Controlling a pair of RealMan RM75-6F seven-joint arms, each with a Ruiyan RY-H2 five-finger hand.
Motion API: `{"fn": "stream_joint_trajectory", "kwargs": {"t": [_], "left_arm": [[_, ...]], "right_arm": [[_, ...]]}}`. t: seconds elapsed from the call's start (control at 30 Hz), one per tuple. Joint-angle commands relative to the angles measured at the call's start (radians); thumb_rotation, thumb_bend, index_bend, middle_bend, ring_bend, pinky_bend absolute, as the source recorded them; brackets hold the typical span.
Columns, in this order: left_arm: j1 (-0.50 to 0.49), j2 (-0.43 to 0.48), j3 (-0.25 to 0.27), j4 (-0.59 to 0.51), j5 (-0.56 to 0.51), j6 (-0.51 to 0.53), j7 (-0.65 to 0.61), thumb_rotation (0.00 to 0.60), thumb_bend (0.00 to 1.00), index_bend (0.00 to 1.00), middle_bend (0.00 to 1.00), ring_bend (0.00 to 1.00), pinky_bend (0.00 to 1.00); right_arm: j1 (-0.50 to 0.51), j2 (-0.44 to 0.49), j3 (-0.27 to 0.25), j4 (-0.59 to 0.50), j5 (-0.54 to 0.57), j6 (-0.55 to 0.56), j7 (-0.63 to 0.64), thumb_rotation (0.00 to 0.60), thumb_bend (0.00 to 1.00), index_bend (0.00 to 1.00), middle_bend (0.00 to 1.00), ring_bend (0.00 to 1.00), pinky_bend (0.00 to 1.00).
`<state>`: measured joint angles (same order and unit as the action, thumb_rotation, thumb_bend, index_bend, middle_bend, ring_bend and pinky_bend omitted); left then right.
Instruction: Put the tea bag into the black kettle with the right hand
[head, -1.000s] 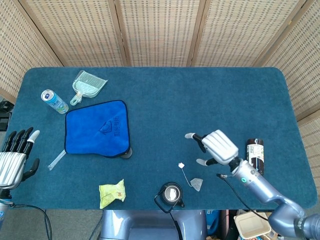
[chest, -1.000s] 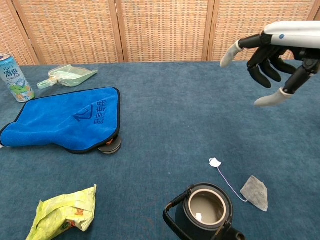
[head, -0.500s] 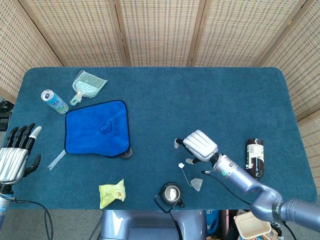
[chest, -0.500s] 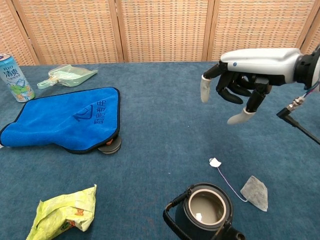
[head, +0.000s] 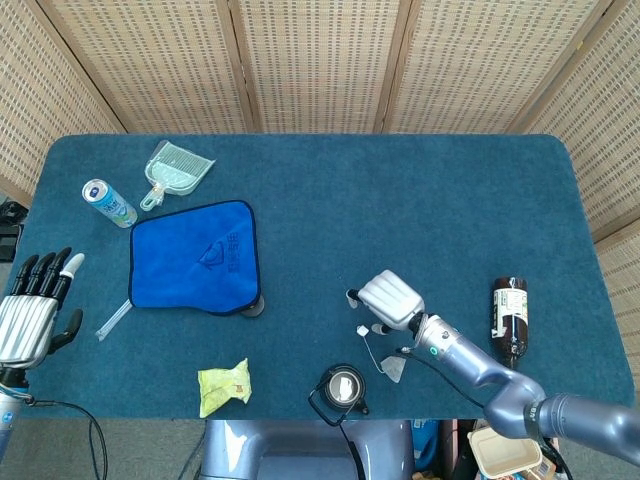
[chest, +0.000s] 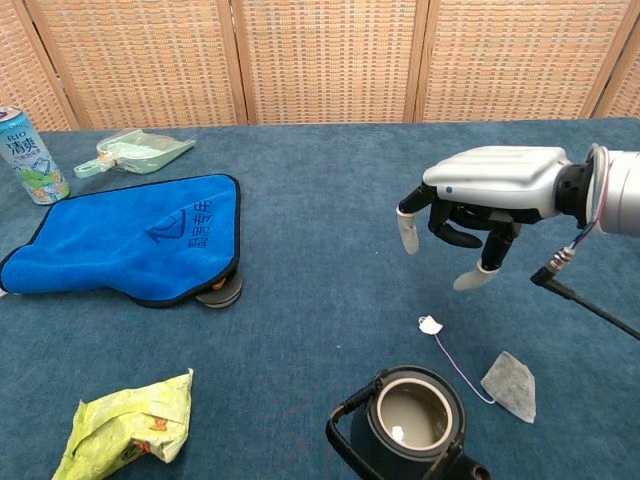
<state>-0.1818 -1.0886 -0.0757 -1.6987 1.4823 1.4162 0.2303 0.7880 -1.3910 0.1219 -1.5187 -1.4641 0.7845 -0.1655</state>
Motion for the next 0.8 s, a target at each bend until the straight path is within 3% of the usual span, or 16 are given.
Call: {"fn": "stream_joint_trajectory", "kwargs": {"t": [0.03, 0.8], "left_arm": [[0.001, -0.001, 0.001, 0.002, 0.001, 0.003, -0.003, 0.6, 0.48, 0.03, 0.0, 0.0, 0.0], [0.01, -0.005, 0.015, 0.012, -0.006, 0.007, -0.027, 0.6, 0.48, 0.03, 0.0, 0.0, 0.0]], "right_arm": [[0.002, -0.019, -0.014, 0.009, 0.019, -0.001, -0.047, 0.6, 0.25, 0.48, 0.88, 0.84, 0.89], [-0.003, -0.129, -0.063, 0.076, 0.056, 0.026, -0.19, 0.6, 0.28, 0.51, 0.88, 0.85, 0.89]]}}
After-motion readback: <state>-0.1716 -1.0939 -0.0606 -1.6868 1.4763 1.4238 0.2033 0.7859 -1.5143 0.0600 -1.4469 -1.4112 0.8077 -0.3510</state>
